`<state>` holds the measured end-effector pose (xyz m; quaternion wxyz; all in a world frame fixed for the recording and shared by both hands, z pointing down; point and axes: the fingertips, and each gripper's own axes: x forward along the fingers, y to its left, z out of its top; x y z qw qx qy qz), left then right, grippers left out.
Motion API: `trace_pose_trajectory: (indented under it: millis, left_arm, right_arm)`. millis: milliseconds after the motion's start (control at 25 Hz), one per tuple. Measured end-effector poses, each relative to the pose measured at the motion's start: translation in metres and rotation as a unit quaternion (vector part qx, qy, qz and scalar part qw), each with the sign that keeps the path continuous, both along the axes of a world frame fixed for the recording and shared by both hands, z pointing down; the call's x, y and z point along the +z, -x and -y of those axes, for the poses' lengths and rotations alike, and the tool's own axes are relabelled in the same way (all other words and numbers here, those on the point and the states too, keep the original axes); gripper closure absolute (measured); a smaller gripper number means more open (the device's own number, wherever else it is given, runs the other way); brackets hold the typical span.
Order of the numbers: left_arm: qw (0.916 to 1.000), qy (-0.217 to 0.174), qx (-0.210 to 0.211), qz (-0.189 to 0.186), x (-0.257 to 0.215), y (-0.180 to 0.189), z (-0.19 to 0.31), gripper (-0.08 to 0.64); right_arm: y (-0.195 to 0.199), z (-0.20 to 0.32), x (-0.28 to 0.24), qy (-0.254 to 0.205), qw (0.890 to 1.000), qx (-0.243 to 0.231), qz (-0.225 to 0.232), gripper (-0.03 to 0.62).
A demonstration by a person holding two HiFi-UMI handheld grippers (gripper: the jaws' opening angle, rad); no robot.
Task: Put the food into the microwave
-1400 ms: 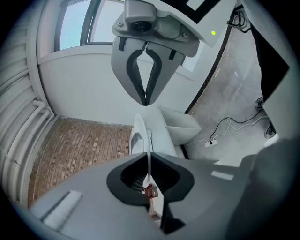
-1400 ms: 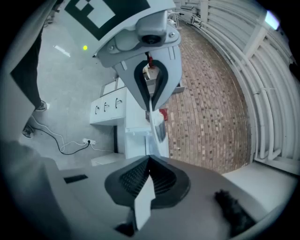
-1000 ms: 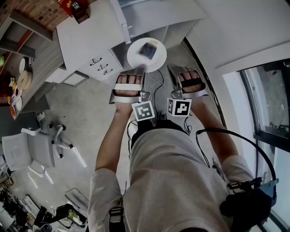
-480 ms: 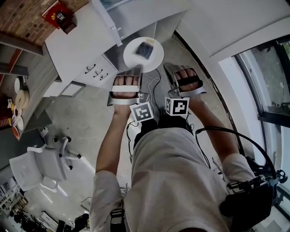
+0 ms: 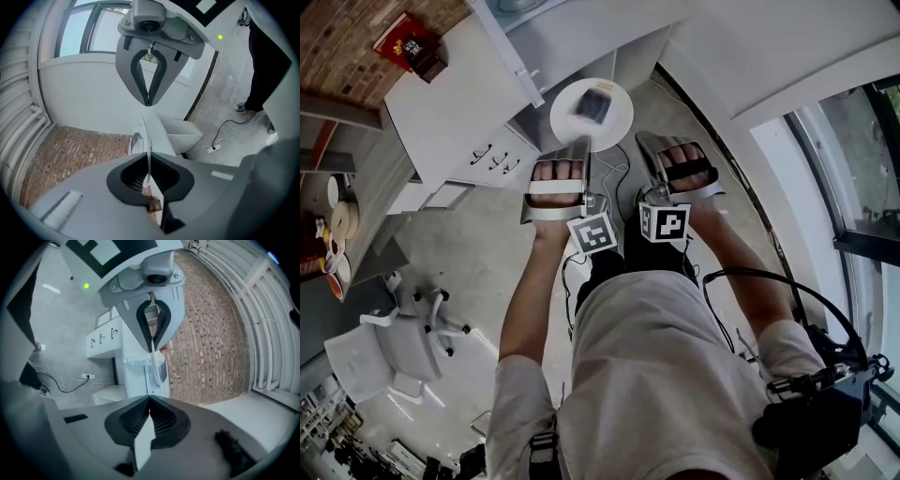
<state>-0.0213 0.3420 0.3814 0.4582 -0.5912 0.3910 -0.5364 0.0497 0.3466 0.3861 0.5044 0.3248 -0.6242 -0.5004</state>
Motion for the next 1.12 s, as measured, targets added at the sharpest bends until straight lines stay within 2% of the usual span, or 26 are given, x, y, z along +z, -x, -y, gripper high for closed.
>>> trace_pose_trajectory:
  millis: [520,760,1120]
  left_arm:
    - [0.9970,0.005,-0.075,0.018,0.010,-0.042,0.118,0.541]
    - [0.9948,0.018,-0.098,0.022,0.016,-0.058,0.151,0.541]
    - [0.9926,0.022,-0.116,0.028,0.017,-0.055,0.192,0.541]
  right_arm:
    - [-0.044,0.128,0.000,-0.005,0.998,-0.064,0.016,0.582]
    - [-0.060,0.159,0.004,0.004,0.996,-0.091,0.024,0.583]
    - [-0.057,0.201,0.006,0.007,0.994,-0.104,0.030,0.583]
